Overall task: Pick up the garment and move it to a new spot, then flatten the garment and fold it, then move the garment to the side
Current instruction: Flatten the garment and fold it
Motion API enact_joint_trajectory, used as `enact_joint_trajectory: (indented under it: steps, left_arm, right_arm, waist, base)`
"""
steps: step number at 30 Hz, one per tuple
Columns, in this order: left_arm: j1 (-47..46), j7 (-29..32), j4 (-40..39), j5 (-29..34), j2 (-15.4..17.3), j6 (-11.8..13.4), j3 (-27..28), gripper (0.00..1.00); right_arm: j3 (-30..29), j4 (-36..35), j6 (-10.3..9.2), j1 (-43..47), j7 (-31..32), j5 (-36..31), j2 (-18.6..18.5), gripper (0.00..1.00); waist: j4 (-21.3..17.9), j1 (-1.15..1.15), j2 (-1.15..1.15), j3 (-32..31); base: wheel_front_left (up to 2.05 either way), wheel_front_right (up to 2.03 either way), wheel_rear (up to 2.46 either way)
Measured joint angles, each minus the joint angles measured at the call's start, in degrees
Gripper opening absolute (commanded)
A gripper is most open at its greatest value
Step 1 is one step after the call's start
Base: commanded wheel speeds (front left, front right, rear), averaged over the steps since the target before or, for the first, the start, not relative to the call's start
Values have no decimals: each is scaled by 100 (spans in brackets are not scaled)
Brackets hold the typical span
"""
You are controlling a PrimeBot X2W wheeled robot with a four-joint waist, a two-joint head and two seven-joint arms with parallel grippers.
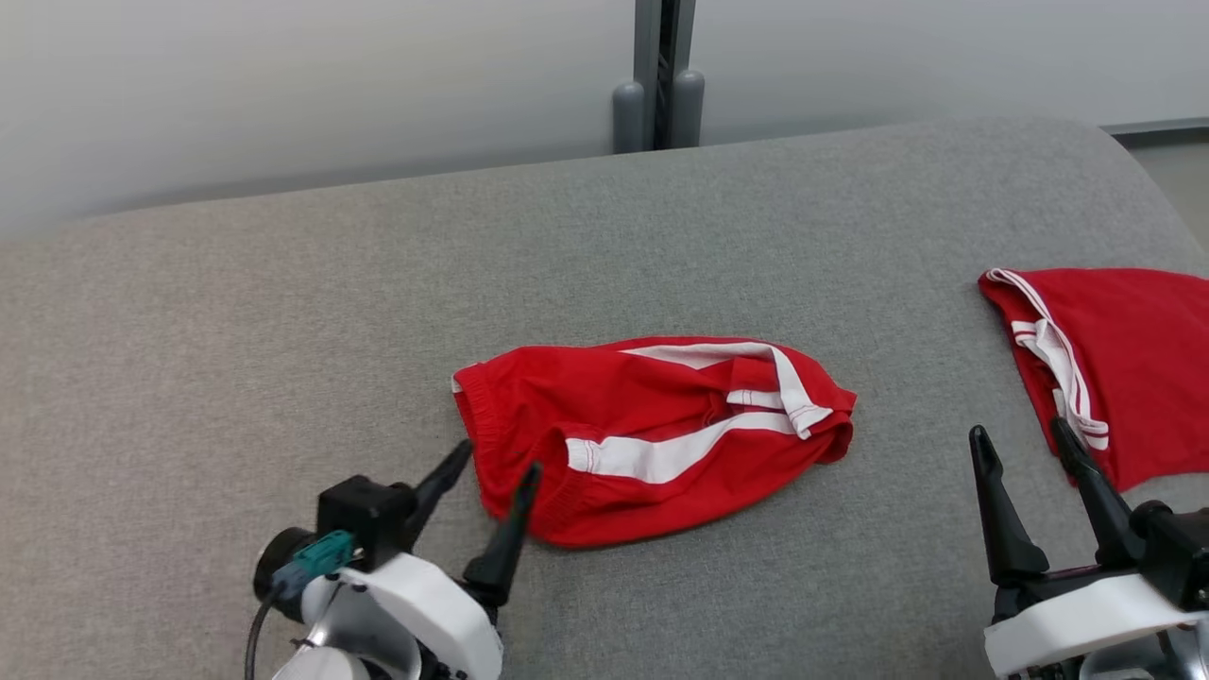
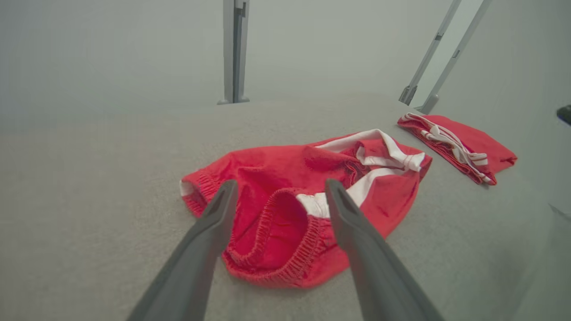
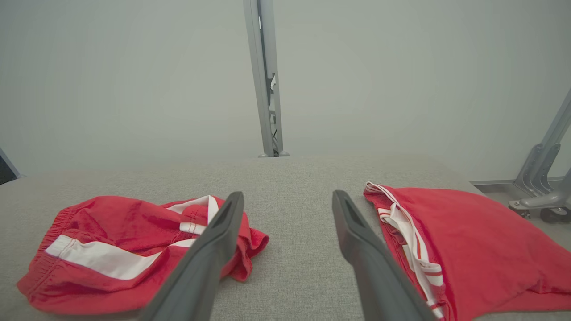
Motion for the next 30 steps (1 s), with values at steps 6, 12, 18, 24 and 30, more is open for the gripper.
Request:
enact_joint_trajectory:
  steps: [6, 12, 18, 24, 30]
  left_arm:
    - [-332, 474, 524, -285, -281, -324, -328, 100]
    - [-631, 641, 1037, -488, -276, -559, -311, 94]
    - [-804, 588, 1013, -603, -259, -714, -232, 0]
    - [-982, 445, 366, -437, -193, -712, -244, 0]
    - [-947, 520, -584, -316, 58, -458, -116, 0]
  right_arm:
    - [56, 101, 0, -148, -78, 75, 12, 100]
    - [71, 246, 0, -260, -194, 122, 29, 100]
    - [34, 368, 0, -324, -299, 163, 41, 100]
    - [-15, 438, 0, -352, -367, 180, 52, 100]
    - [-113, 454, 0, -348, -388, 233, 56, 100]
  waist:
    - [-277, 0, 0, 285]
    - [-579, 0, 0, 526]
    - [-756, 0, 0, 627]
    - [-740, 0, 0, 556]
    - [-586, 0, 0, 504]
  base:
    - [0, 0, 0]
    - [0, 0, 0]
    - [0, 0, 0]
    - [0, 0, 0]
    - [0, 0, 0]
